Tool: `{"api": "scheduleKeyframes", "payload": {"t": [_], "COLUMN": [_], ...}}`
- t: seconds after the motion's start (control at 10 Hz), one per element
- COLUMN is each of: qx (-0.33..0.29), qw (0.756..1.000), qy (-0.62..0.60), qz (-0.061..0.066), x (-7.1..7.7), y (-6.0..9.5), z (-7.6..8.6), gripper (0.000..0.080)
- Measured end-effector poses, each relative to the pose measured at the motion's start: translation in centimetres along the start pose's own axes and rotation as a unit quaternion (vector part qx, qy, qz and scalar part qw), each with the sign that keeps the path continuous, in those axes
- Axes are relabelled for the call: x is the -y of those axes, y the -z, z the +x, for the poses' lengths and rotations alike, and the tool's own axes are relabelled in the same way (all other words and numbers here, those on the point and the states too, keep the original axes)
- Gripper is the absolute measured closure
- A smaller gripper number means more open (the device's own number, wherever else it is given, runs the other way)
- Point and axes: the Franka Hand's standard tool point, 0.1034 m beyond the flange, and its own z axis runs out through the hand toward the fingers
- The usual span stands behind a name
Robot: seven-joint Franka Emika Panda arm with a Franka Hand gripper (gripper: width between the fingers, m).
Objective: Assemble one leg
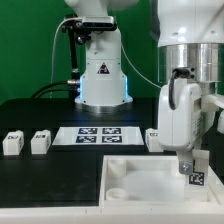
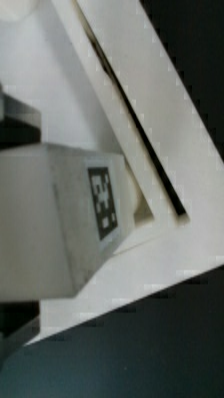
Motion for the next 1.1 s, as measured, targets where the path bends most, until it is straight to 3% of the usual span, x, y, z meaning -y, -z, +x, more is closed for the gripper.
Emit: {"api": "scheduleKeyframes", "payload": {"t": [0.1, 0.2, 0.3, 0.4, 0.7, 1.1], "qx": [0.000, 0.000, -0.003, -0.003, -0.006, -0.006], "qw": [1.000, 0.999, 0.996, 0.988, 0.908, 0.904], "qy": [0.009, 0.033, 0.087, 0.153, 0.419, 0.427], "qz": [0.000, 0.000, -0.002, -0.007, -0.010, -0.012], "x": [0.0, 0.0, -0.2, -0.2, -0.5, -0.9], "y": [0.0, -0.1, 0.0, 0.3, 1.4, 1.3], "z": [0.0, 0.0, -0.2, -0.7, -1.5, -1.7], "gripper": [0.0486, 0.0246, 0.0246, 0.0171, 0.0151, 0.0151]}}
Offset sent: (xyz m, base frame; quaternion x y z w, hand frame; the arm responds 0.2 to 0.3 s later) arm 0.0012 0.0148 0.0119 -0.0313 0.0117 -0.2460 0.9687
